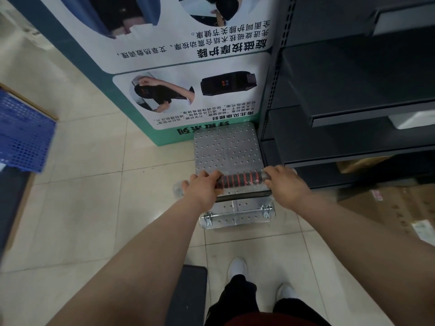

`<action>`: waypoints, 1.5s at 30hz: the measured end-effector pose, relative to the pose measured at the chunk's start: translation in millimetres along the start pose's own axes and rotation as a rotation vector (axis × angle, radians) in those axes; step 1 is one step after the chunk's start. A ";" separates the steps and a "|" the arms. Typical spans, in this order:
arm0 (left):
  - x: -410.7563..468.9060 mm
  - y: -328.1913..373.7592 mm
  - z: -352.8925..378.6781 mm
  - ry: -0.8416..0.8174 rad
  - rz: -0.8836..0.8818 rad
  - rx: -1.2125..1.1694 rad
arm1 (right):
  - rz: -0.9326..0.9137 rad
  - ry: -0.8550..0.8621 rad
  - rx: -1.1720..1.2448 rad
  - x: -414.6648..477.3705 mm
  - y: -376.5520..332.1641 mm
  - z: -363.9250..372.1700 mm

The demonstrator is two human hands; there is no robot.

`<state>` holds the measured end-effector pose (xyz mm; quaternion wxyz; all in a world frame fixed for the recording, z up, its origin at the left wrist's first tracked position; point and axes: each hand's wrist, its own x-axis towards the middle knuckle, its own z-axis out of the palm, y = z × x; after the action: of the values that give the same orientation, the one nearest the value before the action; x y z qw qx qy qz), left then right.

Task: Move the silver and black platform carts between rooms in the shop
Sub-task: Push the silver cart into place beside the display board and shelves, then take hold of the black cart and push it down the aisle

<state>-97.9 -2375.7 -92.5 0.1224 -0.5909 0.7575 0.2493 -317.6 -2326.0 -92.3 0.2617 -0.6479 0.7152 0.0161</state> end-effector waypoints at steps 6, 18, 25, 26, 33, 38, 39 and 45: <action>-19.7 14.1 14.6 0.044 -0.127 -0.004 | -0.088 -0.096 0.027 -14.6 9.3 -3.8; -108.2 60.1 49.1 0.180 -0.339 -0.184 | -0.422 -0.083 -0.200 -70.5 9.9 -1.1; -194.0 36.0 83.4 0.059 -0.573 -0.202 | -0.637 -0.133 -0.294 -120.3 -30.4 25.0; -206.5 29.9 88.5 0.054 -0.606 -0.209 | -0.665 -0.143 -0.317 -126.1 -36.1 30.9; -306.8 -5.3 120.5 -0.011 -0.705 -0.188 | -0.753 -0.220 -0.469 -174.4 -80.8 80.9; -384.1 -49.4 151.7 -0.039 -0.734 -0.215 | -0.793 -0.232 -0.516 -231.8 -126.5 130.8; -399.2 -62.0 158.8 -0.038 -0.729 -0.215 | -0.791 -0.238 -0.519 -244.4 -137.0 142.8; -489.3 -136.9 197.2 -0.087 -0.669 -0.157 | -0.725 -0.244 -0.494 -331.6 -189.4 217.1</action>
<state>144.4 -1888.9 -56.4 0.1838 -0.8029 0.4943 0.2778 -56.0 -1973.2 -88.7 0.1704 -0.8929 0.3808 0.1696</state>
